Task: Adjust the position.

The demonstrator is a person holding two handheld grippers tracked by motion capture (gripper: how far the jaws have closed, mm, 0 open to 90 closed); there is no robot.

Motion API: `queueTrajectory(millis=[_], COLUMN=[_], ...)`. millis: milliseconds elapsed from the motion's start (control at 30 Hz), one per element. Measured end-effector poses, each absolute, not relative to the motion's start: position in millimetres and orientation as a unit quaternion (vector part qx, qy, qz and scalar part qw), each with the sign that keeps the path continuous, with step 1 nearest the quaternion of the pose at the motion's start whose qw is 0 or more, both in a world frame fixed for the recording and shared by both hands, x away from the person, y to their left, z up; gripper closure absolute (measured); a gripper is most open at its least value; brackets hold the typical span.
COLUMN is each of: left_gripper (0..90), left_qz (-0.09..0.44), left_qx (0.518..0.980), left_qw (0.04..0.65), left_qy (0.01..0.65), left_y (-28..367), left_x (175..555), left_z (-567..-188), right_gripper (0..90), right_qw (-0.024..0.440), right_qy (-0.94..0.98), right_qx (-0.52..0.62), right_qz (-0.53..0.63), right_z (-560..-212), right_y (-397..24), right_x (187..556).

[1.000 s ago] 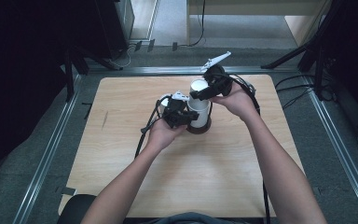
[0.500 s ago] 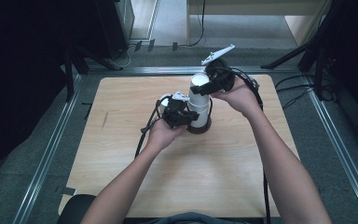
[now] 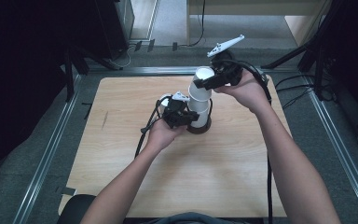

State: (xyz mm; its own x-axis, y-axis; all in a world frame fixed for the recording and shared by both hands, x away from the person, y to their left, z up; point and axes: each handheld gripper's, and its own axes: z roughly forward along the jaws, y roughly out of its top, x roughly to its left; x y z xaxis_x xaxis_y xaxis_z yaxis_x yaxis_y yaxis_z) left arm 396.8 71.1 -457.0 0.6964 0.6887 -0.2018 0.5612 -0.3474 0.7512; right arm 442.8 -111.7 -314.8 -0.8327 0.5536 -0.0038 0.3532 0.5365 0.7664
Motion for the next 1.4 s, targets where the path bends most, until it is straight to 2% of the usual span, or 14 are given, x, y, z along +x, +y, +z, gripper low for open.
queueTrajectory(millis=[233,400,667,833,1033,1400], left_gripper=[76.6,72.6,68.7,61.5,56.3,48.6], left_qz=[0.073,0.066,0.051,0.042,0.017,0.003], left_qx=[0.819,0.823,0.83,0.853,0.854,0.866], left_qw=[0.425,0.424,0.432,0.413,0.421,0.413], left_qy=[0.378,0.373,0.349,0.317,0.305,0.283], left_y=[71.4,71.9,75.9,76.7,86.6,100.0], left_x=[397.0,396.0,389.2,384.1,375.8,360.9], left_z=[-457.5,-457.8,-452.6,-451.7,-451.4,-455.5], right_gripper=[33.5,33.5,33.5,33.4,33.3,33.3], right_qw=[0.124,0.118,0.097,0.088,0.075,0.061], right_qy=[0.864,0.871,0.876,0.882,0.892,0.897], right_qx=[0.248,0.229,0.219,0.213,0.203,0.183], right_qz=[0.421,0.418,0.419,0.41,0.397,0.397], right_z=[-300.0,-297.2,-312.6,-328.3,-345.4,-372.6], right_y=[-123.6,-131.4,-151.8,-164.0,-167.4,-165.1], right_x=[427.8,413.2,391.8,381.9,371.7,358.1])
